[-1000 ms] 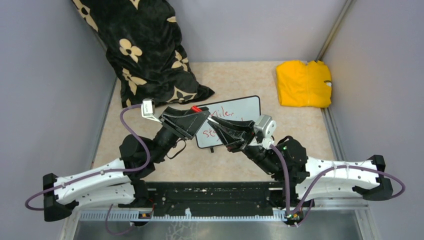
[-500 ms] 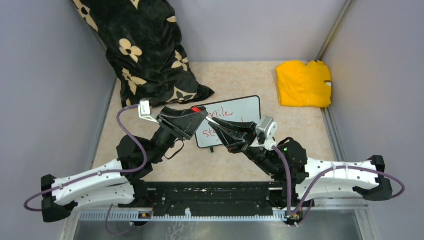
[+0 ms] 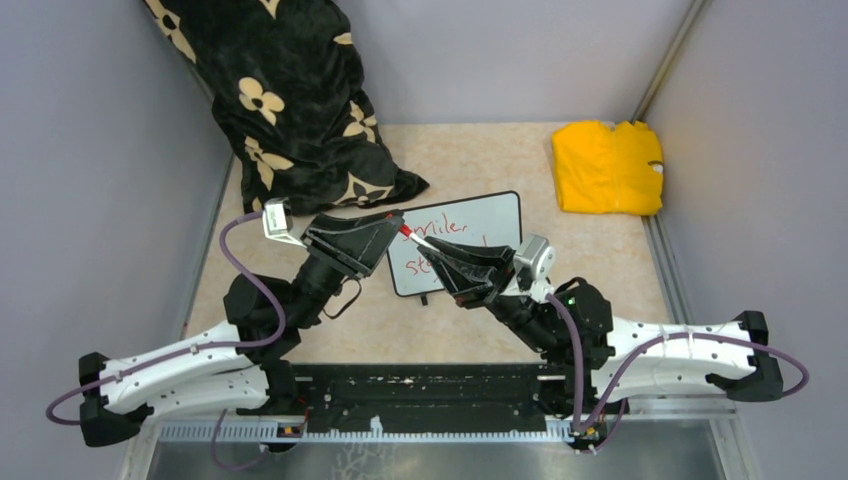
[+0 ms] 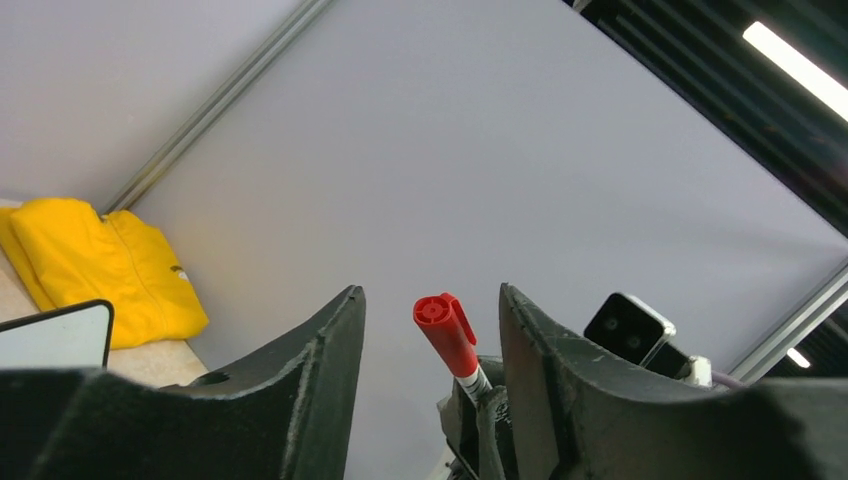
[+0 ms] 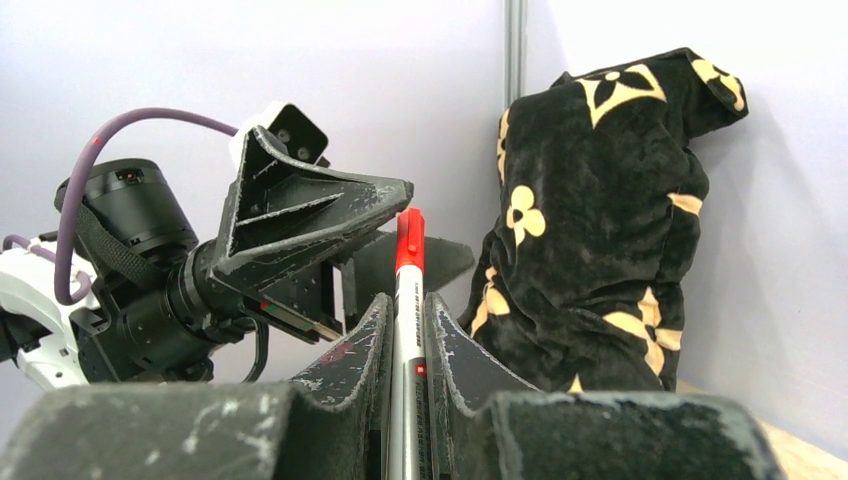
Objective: Write a sentence on the whiteboard
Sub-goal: Place the whiteboard marker at the center of the board.
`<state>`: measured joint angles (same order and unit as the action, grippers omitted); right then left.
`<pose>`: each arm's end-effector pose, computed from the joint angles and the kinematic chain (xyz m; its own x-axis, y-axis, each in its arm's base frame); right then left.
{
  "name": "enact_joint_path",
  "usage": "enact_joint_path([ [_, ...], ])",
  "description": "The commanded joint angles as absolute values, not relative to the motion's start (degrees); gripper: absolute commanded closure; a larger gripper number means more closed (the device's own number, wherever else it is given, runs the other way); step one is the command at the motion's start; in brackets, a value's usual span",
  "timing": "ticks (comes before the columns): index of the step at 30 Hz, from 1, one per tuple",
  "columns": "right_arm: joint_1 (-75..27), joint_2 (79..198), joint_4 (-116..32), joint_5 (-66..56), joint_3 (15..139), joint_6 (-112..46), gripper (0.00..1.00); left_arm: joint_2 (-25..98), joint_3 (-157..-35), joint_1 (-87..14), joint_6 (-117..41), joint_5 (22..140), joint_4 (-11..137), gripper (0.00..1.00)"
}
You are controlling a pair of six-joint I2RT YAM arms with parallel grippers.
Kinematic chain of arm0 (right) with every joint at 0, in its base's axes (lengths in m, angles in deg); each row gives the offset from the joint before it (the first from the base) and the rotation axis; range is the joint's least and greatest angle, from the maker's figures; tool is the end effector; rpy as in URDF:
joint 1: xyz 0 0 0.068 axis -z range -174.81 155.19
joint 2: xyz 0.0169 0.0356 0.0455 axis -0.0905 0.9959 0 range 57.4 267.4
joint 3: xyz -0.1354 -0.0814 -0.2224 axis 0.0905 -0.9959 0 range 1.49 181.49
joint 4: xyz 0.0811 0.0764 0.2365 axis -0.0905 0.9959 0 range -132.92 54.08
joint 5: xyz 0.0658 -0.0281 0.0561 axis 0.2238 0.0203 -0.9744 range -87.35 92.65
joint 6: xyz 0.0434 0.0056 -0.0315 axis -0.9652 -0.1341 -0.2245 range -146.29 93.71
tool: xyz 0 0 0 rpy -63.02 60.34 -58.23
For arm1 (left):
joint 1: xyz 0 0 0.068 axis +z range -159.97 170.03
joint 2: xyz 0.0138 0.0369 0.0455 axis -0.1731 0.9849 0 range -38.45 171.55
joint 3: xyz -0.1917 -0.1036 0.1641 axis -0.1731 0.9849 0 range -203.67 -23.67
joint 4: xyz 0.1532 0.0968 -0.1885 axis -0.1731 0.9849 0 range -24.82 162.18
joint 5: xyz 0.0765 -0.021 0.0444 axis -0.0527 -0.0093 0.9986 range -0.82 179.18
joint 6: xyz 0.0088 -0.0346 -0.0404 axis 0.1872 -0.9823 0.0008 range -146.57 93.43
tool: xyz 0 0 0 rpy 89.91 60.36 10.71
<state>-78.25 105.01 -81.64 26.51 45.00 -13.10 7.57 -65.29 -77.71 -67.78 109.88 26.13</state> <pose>0.0347 0.1756 0.4112 0.2619 0.4501 -0.8537 -0.8327 0.5526 0.0359 0.0775 -0.1561 0.4055 -0.3357 -0.8067 -0.4864 0.7104 0.1223 -0.6931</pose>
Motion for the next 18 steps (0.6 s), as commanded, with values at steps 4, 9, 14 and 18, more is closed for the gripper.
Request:
enact_joint_path([
  [4,-78.0,104.5,-86.3,26.6,44.5,-14.3,1.0,6.2,-65.7,-77.9,-69.1,111.1,24.1,0.57],
  [9,-78.0,104.9,-86.9,27.1,44.5,-14.3,1.0,8.9,-66.2,-77.9,-70.2,108.3,23.4,0.67],
  [14,-78.0,105.0,-87.4,28.0,44.2,-14.1,1.0,11.1,-67.0,-77.9,-70.6,105.5,23.5,0.87],
  [18,-78.1,105.0,-88.2,28.7,43.9,-13.8,1.0,12.6,-67.1,-77.9,-71.9,103.2,24.2,1.0],
])
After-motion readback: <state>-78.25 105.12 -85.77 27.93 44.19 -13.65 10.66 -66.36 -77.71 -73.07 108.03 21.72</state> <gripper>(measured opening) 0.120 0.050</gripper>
